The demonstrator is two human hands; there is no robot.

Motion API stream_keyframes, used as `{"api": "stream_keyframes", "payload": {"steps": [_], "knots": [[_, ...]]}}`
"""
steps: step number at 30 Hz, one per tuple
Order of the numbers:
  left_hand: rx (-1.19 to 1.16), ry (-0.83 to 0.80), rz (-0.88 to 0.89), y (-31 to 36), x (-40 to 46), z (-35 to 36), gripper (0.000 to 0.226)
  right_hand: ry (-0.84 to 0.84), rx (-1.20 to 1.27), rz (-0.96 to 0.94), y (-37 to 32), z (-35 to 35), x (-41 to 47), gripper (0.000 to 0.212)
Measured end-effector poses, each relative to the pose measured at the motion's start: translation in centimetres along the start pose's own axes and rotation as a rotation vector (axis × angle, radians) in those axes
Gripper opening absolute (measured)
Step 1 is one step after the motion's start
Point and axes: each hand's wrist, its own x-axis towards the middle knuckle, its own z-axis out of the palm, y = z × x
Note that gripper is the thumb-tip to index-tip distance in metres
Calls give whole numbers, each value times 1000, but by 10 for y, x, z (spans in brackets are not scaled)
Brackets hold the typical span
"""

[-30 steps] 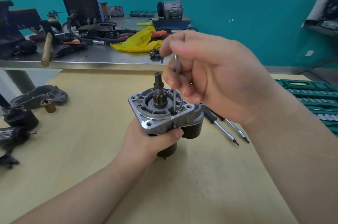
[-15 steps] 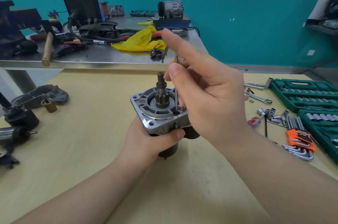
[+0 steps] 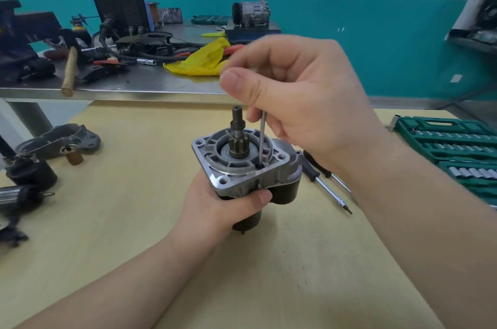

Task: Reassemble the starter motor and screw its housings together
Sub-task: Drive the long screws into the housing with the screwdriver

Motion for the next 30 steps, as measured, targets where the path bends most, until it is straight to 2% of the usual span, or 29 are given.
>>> {"api": "stream_keyframes", "payload": {"steps": [2, 4, 7, 10, 13, 19, 24, 26, 30], "knots": [[-5, -10, 0, 1, 0, 1, 50, 53, -134, 32, 0, 3, 4, 10], [-3, -12, 5, 1, 0, 1, 50, 60, -142, 124, -1, 3, 8, 12], [-18, -19, 18, 1, 0, 0, 48, -122, 121, 316, -5, -5, 7, 22], [-22, -26, 39, -1, 1, -2, 49, -288, 384, 395, -5, -12, 3, 9], [-5, -43, 39, -4, 2, -4, 51, -306, 430, 351, -3, -19, -1, 1], [-9, -86, 52, -8, 6, -6, 52, -302, 509, 320, 5, -21, -1, 8], [-12, -112, 12, -11, 9, -12, 56, -437, 617, 264, 16, -23, 2, 5], [-15, -137, -11, -10, 11, -13, 58, -465, 573, 205, 19, -22, 7, 3], [-34, -207, -38, -8, 13, -13, 53, -448, 357, 76, 21, -19, 16, 15]]}}
